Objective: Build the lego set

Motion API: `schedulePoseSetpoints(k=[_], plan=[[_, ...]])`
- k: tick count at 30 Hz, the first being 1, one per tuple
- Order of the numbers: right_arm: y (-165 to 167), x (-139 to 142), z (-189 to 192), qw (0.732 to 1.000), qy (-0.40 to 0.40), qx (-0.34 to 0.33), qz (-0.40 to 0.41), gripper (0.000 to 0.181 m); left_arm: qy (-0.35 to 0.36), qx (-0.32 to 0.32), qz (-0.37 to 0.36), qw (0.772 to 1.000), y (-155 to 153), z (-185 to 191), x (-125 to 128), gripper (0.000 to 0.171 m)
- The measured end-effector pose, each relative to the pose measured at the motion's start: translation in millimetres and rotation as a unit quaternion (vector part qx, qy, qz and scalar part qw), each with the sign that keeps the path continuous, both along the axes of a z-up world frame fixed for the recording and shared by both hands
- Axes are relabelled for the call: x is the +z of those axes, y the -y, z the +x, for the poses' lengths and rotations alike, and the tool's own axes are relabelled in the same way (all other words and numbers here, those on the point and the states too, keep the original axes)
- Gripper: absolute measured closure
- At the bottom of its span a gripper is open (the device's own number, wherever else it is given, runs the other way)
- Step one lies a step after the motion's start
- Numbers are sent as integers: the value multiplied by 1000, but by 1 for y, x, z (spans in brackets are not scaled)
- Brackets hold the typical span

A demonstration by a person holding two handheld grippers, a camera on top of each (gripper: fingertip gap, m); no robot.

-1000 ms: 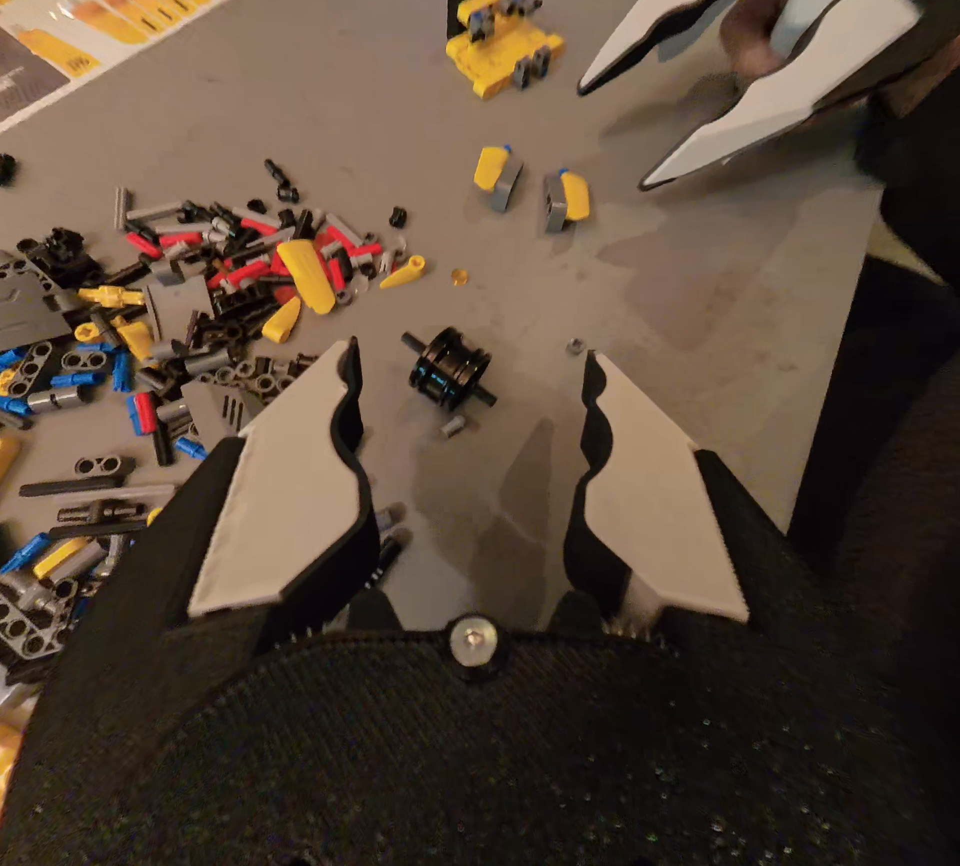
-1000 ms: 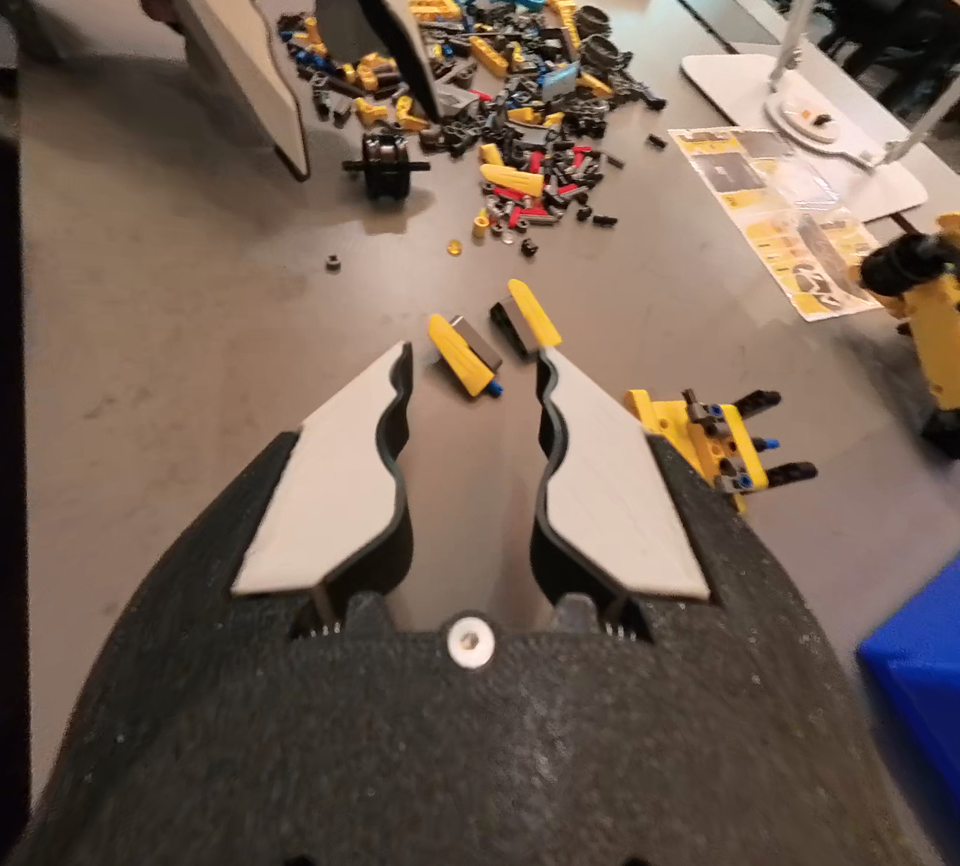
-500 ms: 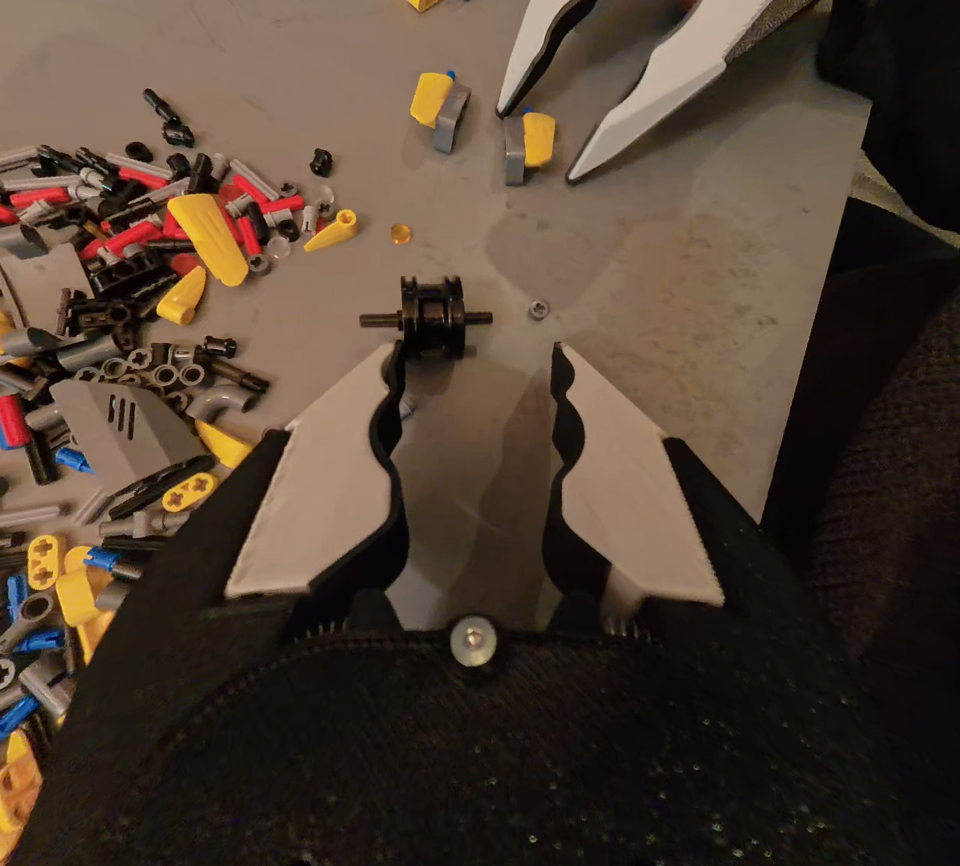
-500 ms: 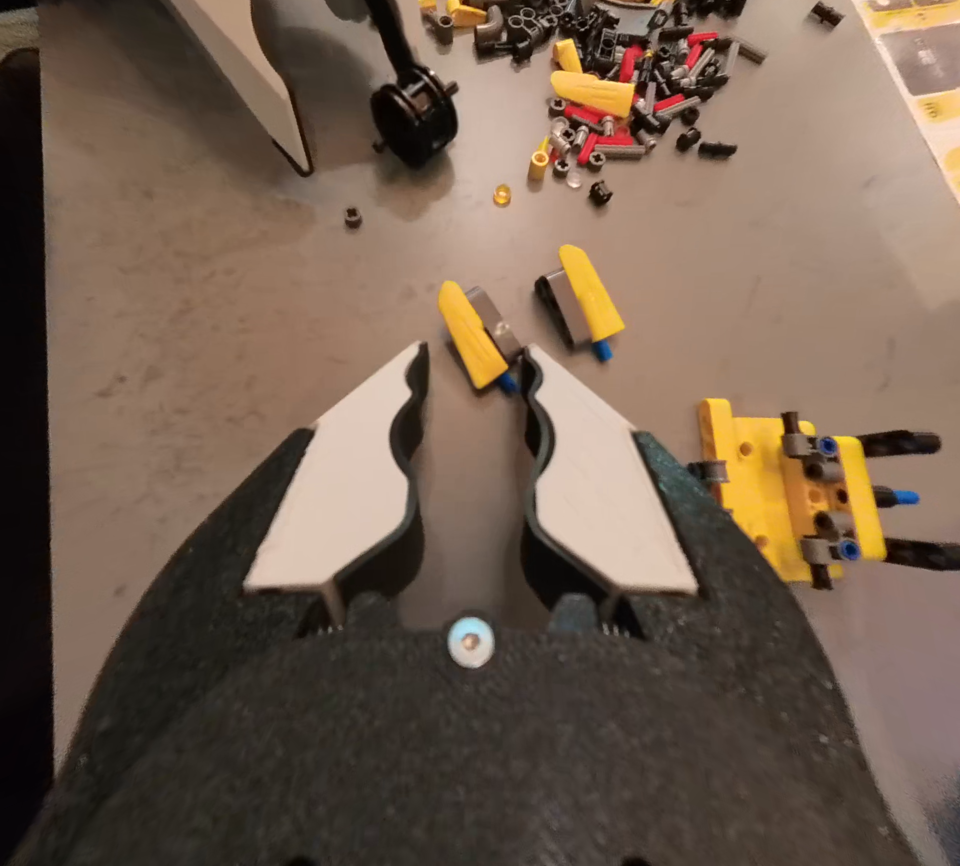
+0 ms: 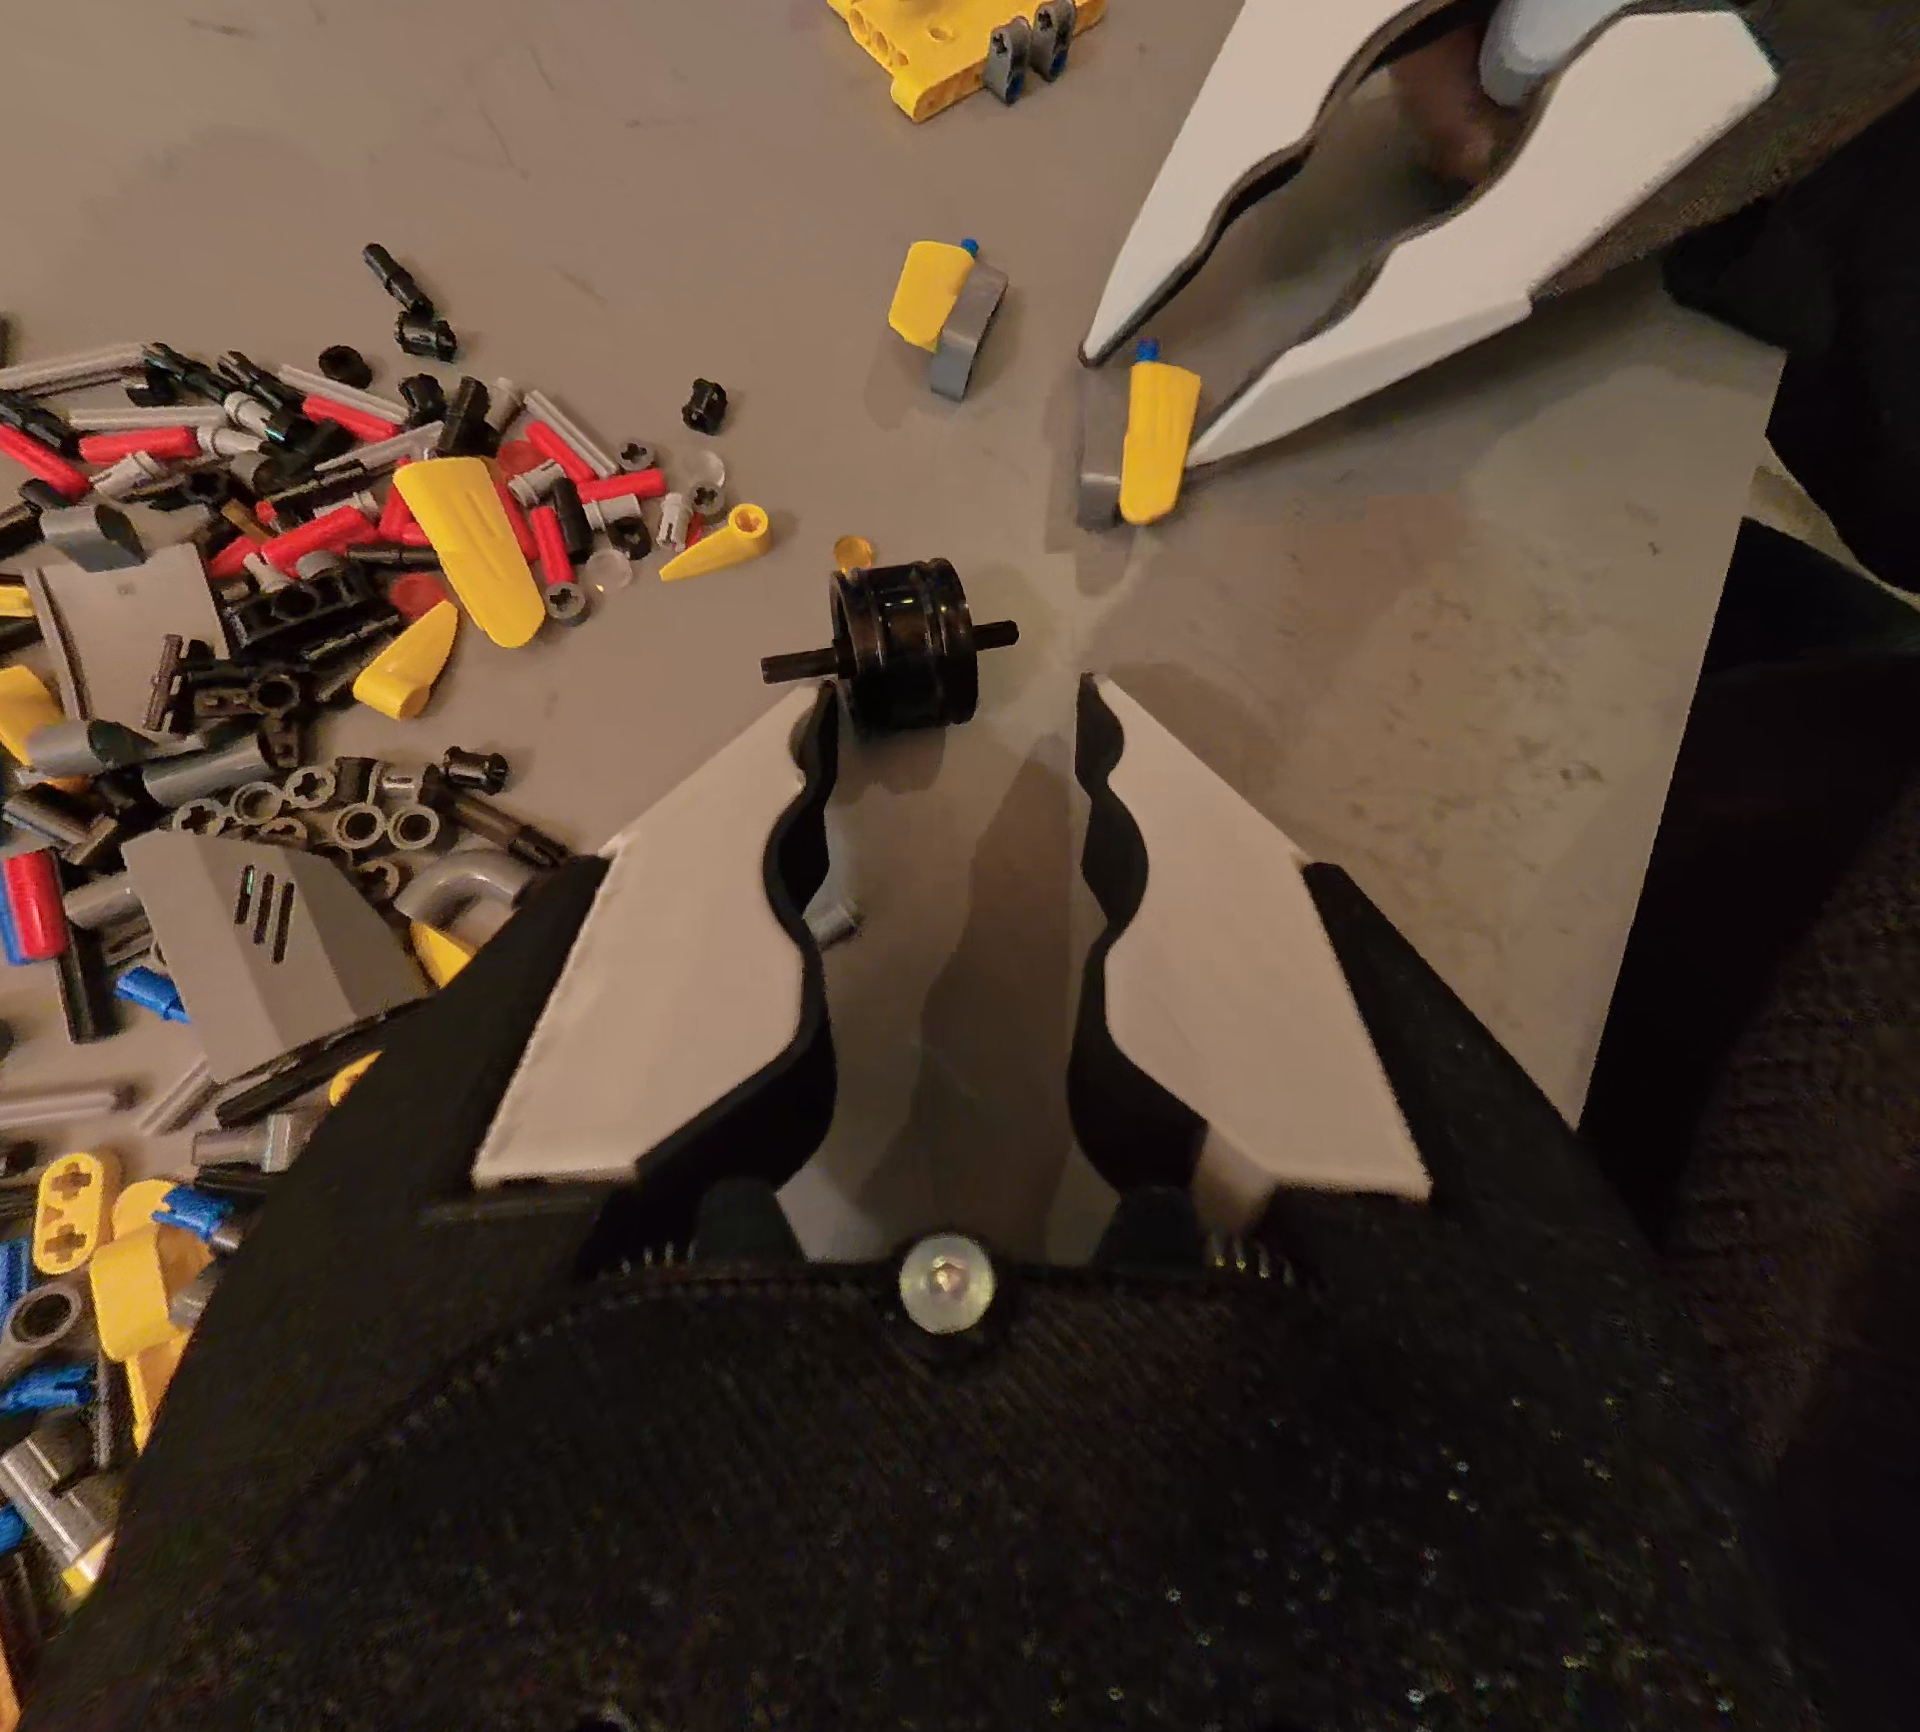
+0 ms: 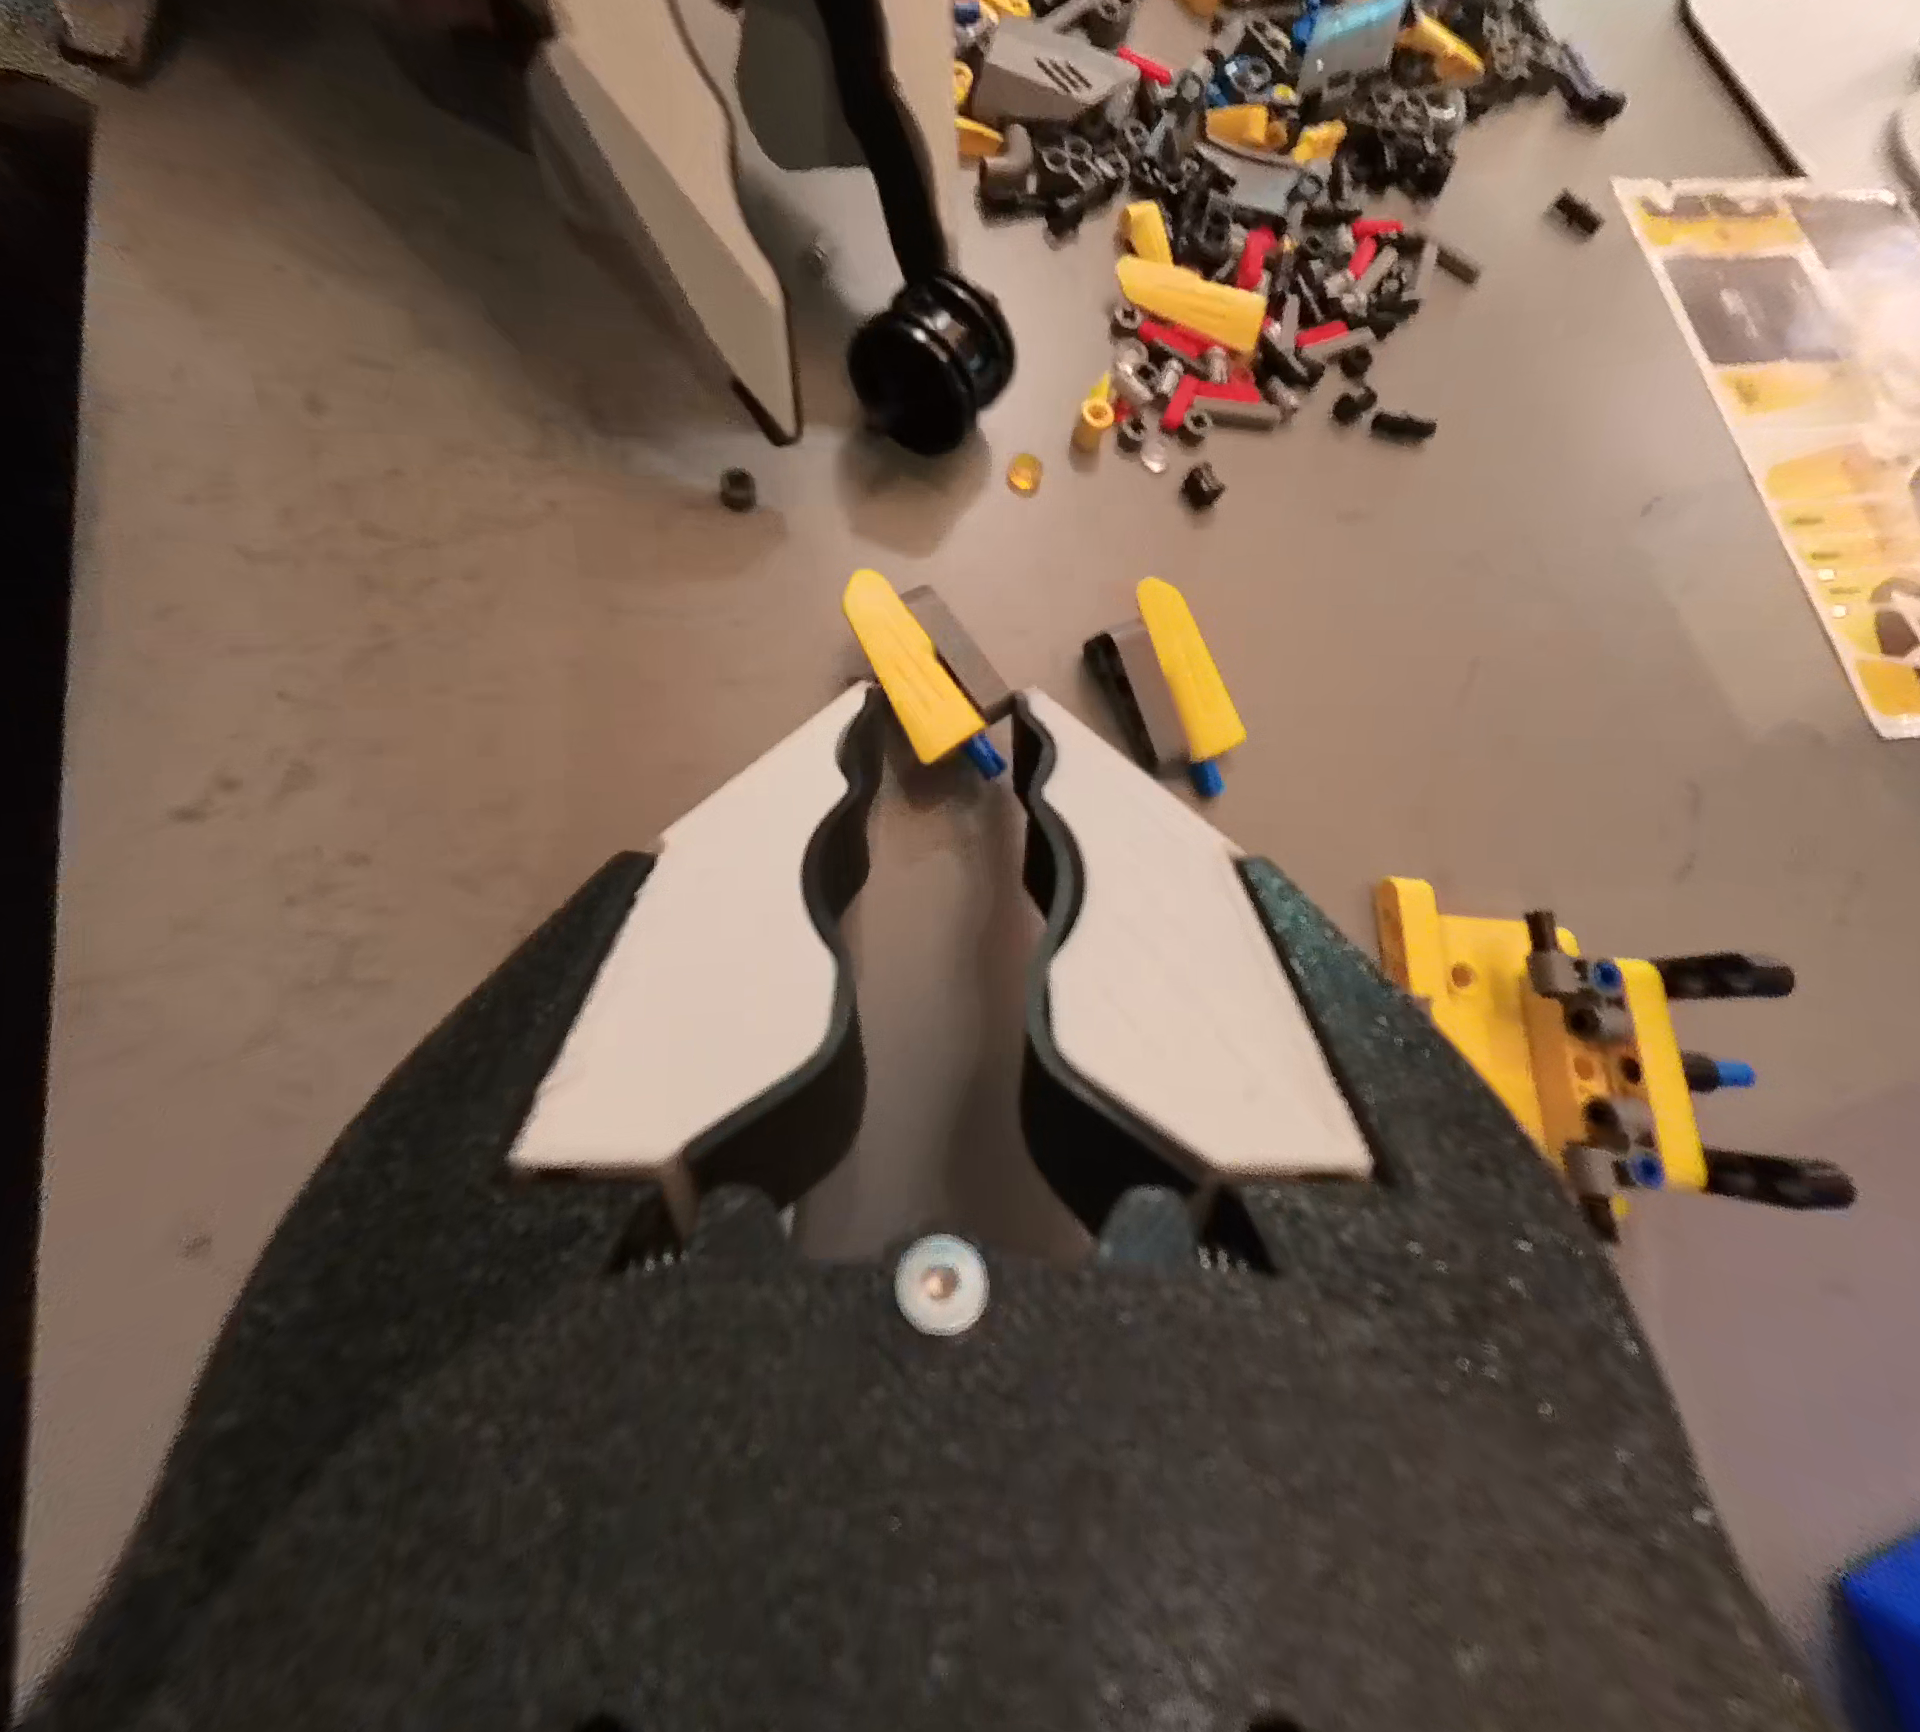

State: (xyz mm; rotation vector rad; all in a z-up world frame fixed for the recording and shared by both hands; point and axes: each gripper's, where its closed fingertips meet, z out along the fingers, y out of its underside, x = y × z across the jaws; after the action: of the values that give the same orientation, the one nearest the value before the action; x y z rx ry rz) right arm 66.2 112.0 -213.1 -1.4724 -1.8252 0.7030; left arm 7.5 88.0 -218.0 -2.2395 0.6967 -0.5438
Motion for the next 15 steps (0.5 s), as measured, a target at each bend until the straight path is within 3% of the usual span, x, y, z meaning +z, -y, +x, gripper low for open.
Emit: schedulePoseSetpoints(k=[3,4,5,15], plan=[[7,2,-8,1000,-6,12,9,158,-4,5,1,1000,-4,1,-1,134],[8,1,-10,1000,-4,14,12,172,-6,8,1,1000,-6,1,-1,134],[8,1,-12,1000,-6,12,17,173,-9,10,0,1000,-7,1,-2,135],[11,1,-14,999,-6,19,40,173,-13,8,2,1000,-12,3,-2,151]])
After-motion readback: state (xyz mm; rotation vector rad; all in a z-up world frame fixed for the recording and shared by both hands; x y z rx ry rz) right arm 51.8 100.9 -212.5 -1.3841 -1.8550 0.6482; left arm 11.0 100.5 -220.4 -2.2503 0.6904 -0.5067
